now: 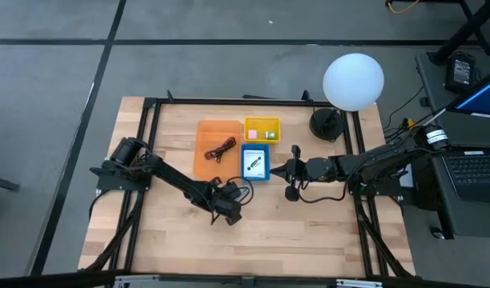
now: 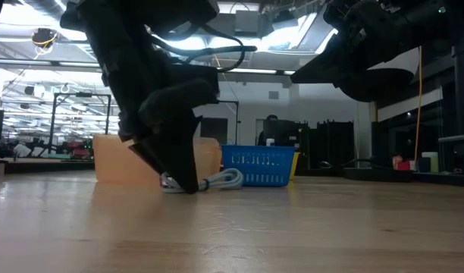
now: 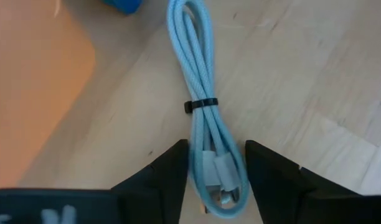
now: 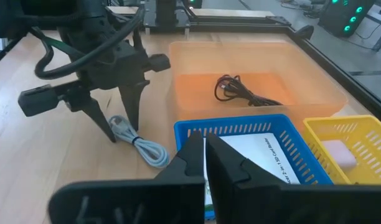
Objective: Pick and place items into bin
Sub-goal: Put the white charger cable into the orange bin
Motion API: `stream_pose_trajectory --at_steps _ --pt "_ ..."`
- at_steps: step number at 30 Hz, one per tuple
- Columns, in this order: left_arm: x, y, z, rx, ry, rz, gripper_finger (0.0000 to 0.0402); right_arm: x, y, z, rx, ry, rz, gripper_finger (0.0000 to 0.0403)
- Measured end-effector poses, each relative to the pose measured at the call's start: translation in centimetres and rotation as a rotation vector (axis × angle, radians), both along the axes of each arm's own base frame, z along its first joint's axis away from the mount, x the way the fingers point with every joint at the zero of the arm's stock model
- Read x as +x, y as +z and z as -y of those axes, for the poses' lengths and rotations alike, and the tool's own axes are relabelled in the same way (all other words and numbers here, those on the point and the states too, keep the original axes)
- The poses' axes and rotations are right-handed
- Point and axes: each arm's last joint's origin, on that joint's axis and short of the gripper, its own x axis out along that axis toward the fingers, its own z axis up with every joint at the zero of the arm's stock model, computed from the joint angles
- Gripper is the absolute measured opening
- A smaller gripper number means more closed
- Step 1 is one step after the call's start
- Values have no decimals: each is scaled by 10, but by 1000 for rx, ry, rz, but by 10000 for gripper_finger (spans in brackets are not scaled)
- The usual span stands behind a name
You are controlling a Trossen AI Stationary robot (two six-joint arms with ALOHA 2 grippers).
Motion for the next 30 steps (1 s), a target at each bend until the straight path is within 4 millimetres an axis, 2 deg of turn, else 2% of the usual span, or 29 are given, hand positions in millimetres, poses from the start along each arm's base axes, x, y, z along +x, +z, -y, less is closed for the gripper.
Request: stream_pose_trajectory --at_steps 8,13,30 --pt "0 0 1 -14 -104 -37 83 0 0 0 -1 0 -1 0" --pt "-2 6 1 -21 -156 -41 50 0 0 0 -1 0 -2 0" --pt "-24 58 -6 35 -329 -49 50 0 -1 0 -3 0 -11 0"
